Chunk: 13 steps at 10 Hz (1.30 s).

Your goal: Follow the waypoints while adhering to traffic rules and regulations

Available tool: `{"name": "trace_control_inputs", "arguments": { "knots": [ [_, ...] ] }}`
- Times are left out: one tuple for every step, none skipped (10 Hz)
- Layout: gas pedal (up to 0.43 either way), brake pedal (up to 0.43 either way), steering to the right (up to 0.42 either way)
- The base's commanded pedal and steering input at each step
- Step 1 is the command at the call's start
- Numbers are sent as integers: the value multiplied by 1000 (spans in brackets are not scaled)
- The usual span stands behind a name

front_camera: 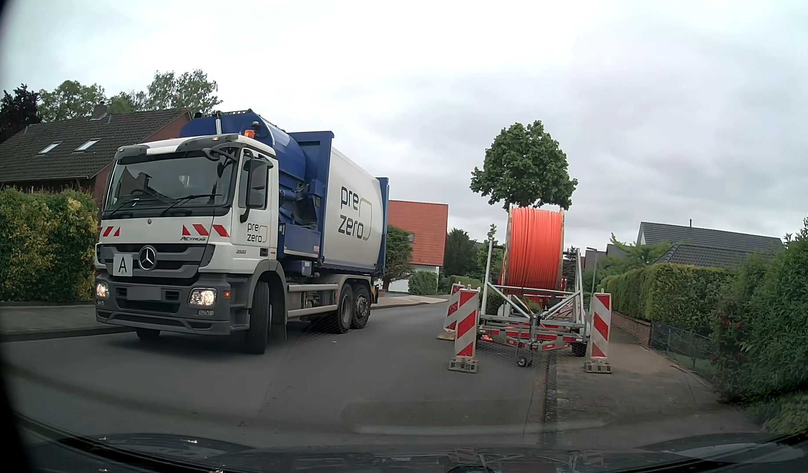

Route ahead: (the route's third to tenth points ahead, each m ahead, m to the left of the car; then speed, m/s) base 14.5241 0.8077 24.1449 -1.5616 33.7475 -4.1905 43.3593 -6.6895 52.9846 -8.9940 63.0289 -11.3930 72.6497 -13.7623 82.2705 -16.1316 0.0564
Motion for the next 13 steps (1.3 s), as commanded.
{"name": "trace_control_inputs", "arguments": {
  "knots": [
    [118, 0, 445],
    [138, 0, 499],
    [138, 0, 523],
    [138, 0, 553],
    [138, 0, 575],
    [150, 0, 589],
    [177, 0, 592],
    [189, 0, 589],
    [189, 0, 581],
    [189, 0, 566],
    [189, 0, 552],
    [189, 0, 537],
    [189, 0, 524]
  ]
}}
